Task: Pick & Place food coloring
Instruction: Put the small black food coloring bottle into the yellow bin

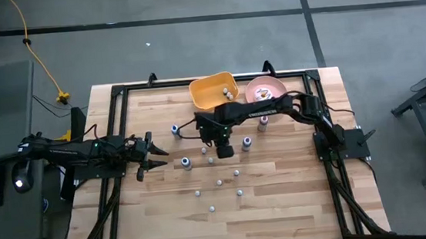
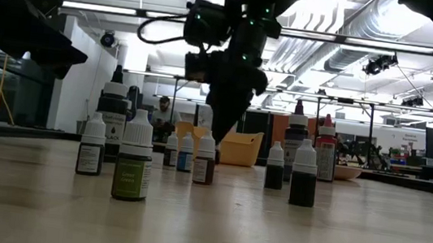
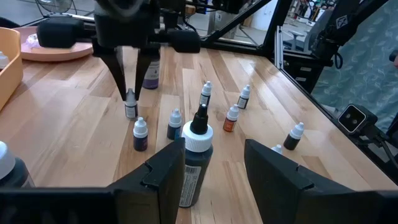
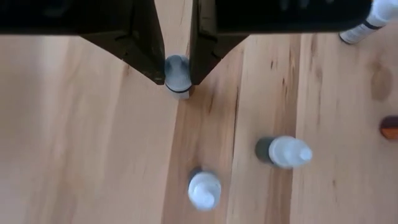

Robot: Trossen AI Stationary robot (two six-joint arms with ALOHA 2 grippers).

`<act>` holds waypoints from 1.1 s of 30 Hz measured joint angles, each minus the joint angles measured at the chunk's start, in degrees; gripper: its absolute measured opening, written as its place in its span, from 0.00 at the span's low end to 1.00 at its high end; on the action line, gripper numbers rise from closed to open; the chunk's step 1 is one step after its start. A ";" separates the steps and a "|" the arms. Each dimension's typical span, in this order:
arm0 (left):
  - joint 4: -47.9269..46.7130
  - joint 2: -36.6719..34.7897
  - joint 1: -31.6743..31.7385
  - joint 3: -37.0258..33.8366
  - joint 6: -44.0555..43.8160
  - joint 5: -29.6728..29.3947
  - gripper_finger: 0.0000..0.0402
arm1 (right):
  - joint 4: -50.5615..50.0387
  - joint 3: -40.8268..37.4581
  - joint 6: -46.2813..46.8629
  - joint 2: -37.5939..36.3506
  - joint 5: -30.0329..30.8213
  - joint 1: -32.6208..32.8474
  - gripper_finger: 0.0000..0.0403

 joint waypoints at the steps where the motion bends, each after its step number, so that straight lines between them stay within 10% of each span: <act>1: 0.00 0.02 0.01 -0.01 -0.01 0.00 0.41 | -0.48 0.85 0.27 0.00 0.17 0.00 0.12; 20: 0.00 0.00 0.01 0.00 -0.01 0.00 0.41 | -17.14 33.65 7.74 -0.08 8.33 -4.31 0.12; 33: 0.00 0.01 -0.01 0.00 0.02 0.00 0.41 | -14.21 32.30 12.71 -1.60 10.19 -15.88 0.13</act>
